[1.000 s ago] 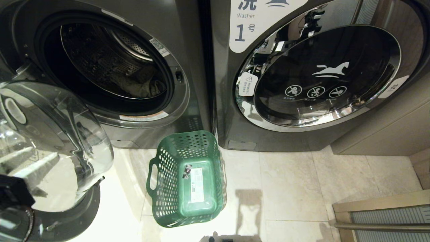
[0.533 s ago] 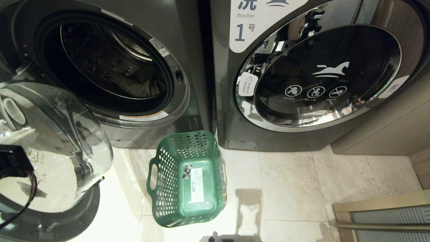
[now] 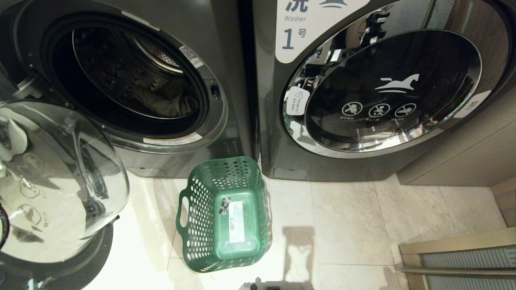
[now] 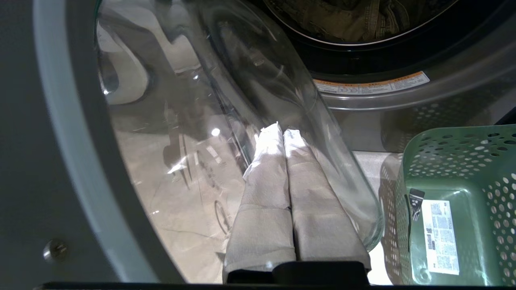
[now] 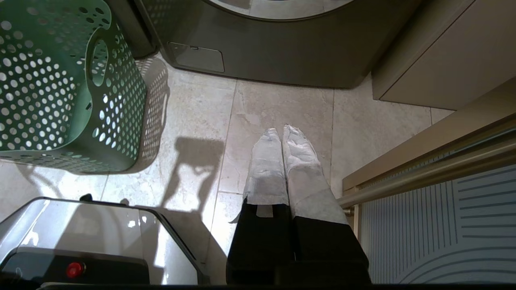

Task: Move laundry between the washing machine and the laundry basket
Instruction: Open the lid of the washing machine

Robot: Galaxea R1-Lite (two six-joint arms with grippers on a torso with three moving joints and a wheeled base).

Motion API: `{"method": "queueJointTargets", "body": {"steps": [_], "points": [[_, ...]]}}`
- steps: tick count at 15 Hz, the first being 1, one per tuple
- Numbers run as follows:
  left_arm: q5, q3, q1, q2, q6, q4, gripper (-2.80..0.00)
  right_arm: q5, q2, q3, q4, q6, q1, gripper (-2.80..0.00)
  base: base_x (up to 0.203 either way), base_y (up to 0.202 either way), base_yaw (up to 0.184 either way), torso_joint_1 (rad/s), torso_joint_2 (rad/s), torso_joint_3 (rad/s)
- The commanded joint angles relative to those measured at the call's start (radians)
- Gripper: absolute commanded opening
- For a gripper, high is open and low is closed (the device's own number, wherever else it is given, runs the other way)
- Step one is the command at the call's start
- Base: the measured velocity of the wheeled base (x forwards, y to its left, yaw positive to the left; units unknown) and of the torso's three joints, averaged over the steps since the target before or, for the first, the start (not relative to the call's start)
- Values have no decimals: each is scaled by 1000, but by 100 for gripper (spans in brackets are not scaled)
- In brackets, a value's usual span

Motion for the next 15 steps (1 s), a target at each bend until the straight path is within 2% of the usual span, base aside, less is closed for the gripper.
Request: {"method": "queueJointTargets", "body": {"steps": [1,4,8,10,15], "points": [[2,2,12,-12,-3,-8,-280,0,1,0,0,-1,0,-280,0,0,0,0,0,0],[5,-2,43,-8,-6,-46,-280,0,0,0,0,-1,0,-280,0,0,0,0,0,0],[-2,1,162,-2,-23,-67,-280,0,0,0,0,-1,0,-280,0,0,0,0,0,0],[-9,5,202,11,-33,-118,-280,0,1,0,0,-1,0,-280,0,0,0,0,0,0],[-6,-1,234,68,-33,-206,-280,0,1,0,0,-1,0,-280,0,0,0,0,0,0]]}}
